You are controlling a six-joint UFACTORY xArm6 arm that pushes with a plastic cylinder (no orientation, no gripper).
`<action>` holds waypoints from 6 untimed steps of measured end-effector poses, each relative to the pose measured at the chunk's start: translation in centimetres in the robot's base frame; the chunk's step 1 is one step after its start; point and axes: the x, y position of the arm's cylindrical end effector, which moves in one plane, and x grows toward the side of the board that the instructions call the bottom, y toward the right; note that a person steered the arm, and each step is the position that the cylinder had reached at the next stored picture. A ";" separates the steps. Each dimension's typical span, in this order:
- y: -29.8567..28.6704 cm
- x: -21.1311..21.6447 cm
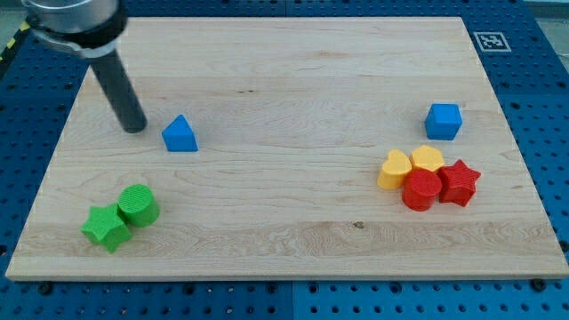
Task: Push the blue triangle into the blue cube
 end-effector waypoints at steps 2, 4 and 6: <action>0.1 1.4; 5.4 2.2; 11.2 5.4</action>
